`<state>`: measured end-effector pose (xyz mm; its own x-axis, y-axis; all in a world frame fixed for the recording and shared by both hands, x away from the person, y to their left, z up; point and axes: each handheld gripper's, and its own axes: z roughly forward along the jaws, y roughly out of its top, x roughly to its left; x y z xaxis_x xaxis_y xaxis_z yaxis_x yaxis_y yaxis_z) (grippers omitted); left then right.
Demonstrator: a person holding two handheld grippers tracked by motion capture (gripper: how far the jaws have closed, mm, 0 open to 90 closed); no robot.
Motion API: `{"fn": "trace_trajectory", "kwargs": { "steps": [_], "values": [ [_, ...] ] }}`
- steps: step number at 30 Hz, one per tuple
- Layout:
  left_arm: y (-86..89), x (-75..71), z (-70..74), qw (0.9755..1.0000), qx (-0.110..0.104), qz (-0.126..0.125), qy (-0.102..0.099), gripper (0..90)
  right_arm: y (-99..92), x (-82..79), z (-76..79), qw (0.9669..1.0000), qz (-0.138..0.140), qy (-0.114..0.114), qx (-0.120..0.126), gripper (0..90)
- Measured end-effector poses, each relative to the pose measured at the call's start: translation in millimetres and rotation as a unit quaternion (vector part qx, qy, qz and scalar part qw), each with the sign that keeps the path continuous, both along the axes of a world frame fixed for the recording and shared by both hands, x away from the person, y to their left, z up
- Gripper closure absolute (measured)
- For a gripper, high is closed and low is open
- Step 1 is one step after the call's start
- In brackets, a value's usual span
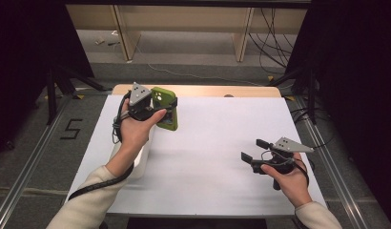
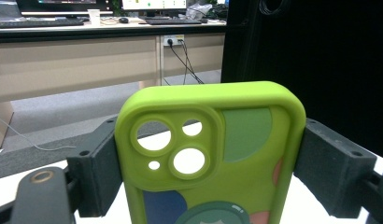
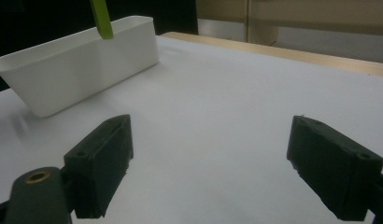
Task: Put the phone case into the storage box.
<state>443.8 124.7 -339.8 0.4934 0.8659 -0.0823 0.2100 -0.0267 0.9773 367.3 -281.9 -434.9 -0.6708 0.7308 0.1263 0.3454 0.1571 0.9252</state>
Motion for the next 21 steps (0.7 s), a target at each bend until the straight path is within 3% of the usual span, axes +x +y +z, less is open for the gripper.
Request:
{"fn": "trace_trajectory", "kwargs": {
  "steps": [16, 21],
  "values": [
    [12.0, 3.3, 4.0, 0.9999, -0.005, 0.016, -0.003, 16.3, 0.1, 1.2, -0.7, 0.9999, 0.007, -0.007, 0.0, 15.6],
    [13.0, 4.0, 3.5, 0.9999, -0.003, 0.017, -0.002, 16.3, 0.6, 1.1, -1.2, 0.9998, 0.019, 0.003, 0.0, 18.2]
  ]
}}
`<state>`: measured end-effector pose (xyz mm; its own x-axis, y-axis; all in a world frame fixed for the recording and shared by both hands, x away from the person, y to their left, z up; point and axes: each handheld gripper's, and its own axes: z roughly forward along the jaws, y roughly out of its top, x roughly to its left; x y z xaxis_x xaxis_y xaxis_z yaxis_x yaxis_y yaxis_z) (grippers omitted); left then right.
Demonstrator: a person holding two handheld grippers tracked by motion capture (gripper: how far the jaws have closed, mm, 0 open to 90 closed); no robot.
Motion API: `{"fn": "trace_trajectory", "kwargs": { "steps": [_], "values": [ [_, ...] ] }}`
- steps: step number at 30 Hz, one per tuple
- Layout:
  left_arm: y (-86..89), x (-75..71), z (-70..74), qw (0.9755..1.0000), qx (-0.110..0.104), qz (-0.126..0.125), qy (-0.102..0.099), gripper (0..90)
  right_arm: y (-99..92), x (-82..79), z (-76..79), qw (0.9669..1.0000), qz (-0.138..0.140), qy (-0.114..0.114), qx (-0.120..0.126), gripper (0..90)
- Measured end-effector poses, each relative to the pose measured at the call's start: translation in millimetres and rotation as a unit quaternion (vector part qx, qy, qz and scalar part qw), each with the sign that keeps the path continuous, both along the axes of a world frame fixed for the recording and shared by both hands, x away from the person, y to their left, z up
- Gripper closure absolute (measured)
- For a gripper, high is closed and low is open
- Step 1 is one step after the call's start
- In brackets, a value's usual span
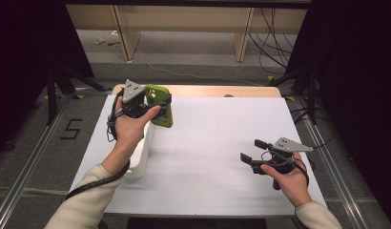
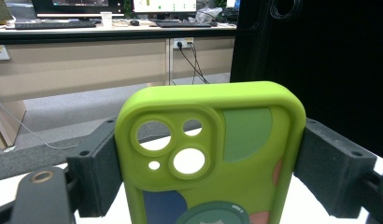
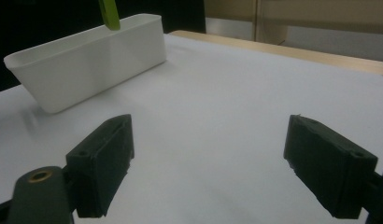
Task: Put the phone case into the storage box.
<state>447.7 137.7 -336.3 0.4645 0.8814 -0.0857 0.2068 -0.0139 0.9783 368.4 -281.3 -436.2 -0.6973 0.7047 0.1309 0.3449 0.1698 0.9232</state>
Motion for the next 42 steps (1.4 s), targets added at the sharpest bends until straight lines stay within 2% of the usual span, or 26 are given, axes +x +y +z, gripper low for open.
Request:
{"fn": "trace_trajectory", "kwargs": {
  "steps": [19, 42],
  "values": [
    [9.4, 3.8, 1.0, 0.9999, 0.002, 0.015, 0.001, 16.3, 0.3, -0.5, -0.7, 0.9999, -0.016, 0.001, -0.003, 15.8],
    [22.1, 8.5, 2.0, 0.9996, 0.0, 0.029, 0.005, 16.3, 0.4, -0.3, -1.7, 0.9998, -0.019, -0.001, -0.003, 15.7]
  ]
}}
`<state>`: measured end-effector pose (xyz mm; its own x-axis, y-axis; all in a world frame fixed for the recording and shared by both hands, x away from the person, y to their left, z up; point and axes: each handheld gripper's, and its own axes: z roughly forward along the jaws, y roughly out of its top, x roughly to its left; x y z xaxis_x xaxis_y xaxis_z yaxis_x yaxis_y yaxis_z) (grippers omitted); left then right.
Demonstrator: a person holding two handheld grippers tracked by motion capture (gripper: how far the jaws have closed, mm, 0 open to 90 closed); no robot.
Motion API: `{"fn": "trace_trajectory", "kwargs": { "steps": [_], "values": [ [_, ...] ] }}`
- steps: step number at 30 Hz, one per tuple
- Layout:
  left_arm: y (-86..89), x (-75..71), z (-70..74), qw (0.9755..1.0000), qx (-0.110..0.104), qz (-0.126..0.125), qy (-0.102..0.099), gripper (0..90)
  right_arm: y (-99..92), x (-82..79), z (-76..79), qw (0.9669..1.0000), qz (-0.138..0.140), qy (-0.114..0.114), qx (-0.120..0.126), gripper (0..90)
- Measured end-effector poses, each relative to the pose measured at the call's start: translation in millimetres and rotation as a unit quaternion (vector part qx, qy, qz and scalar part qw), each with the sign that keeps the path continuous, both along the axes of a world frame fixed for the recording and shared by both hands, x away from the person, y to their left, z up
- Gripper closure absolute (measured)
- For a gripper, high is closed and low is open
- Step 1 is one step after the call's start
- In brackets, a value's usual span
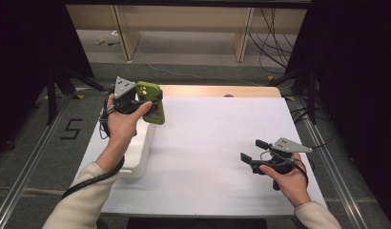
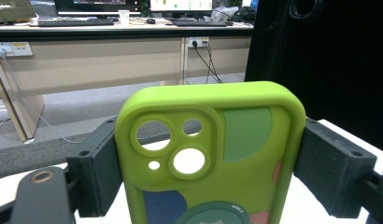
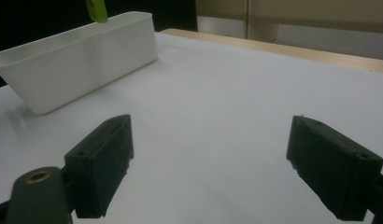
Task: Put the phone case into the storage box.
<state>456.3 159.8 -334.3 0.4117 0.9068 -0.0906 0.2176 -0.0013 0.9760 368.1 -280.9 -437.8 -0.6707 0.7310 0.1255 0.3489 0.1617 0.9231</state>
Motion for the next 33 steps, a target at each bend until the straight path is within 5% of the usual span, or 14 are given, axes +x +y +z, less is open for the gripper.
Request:
{"fn": "trace_trajectory", "kwargs": {
  "steps": [33],
  "values": [
    [15.6, 5.1, 1.5, 0.9998, 0.006, 0.017, 0.002, 16.3, -0.2, 0.4, -0.7, 1.0, -0.002, 0.0, 0.001, 15.8]
  ]
}}
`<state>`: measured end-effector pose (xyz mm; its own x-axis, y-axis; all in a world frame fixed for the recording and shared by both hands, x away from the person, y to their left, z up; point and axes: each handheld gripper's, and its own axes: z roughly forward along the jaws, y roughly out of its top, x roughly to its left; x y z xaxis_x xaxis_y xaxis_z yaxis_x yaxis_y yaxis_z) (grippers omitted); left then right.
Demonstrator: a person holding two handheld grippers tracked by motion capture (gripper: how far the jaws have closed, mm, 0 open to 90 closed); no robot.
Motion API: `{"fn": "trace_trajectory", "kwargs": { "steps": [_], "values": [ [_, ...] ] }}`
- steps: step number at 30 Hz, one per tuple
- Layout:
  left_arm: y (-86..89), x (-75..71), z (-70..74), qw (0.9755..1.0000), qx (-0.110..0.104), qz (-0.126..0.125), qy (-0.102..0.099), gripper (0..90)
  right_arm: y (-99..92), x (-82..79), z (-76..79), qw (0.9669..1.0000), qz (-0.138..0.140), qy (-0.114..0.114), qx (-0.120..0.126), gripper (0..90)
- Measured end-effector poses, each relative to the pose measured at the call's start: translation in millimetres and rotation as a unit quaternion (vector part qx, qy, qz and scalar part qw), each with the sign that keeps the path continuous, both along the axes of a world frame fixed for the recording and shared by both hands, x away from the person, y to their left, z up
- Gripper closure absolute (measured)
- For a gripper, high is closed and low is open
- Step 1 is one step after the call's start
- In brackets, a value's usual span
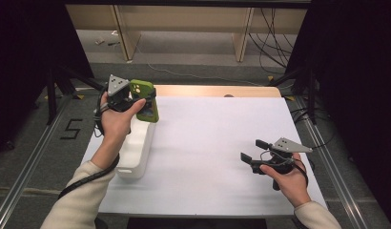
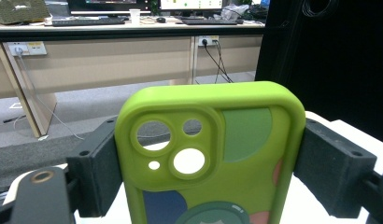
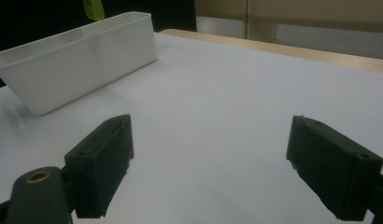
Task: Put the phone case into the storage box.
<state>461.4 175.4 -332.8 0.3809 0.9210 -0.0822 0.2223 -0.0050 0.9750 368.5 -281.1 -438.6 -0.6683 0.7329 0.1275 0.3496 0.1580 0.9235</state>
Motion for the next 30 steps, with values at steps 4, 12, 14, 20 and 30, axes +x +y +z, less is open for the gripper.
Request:
{"fn": "trace_trajectory", "kwargs": {
  "steps": [4, 12, 14, 20, 30],
  "values": [
    [2.3, 1.0, 0.2, 1.0, 0.002, 0.002, 0.0, 16.3, -0.1, -0.1, -0.1, 1.0, 0.0, 0.0, 0.0, 15.7],
    [7.5, 3.3, -0.3, 1.0, 0.004, 0.007, 0.002, 16.3, -0.5, -0.4, 0.2, 1.0, -0.001, 0.0, 0.0, 15.8],
    [8.5, 3.9, -0.4, 1.0, 0.005, 0.007, 0.001, 16.3, -0.5, -0.4, 0.2, 1.0, -0.002, 0.0, -0.001, 15.8],
    [14.3, 6.5, -1.0, 0.9999, 0.009, 0.014, 0.001, 16.3, -0.5, -0.8, 0.0, 1.0, 0.0, -0.001, -0.002, 15.8],
    [20.8, 11.4, -7.2, 0.9997, 0.013, 0.022, 0.008, 16.3, 0.1, 0.6, -0.3, 1.0, -0.001, -0.001, -0.001, 15.8]
  ]
}}
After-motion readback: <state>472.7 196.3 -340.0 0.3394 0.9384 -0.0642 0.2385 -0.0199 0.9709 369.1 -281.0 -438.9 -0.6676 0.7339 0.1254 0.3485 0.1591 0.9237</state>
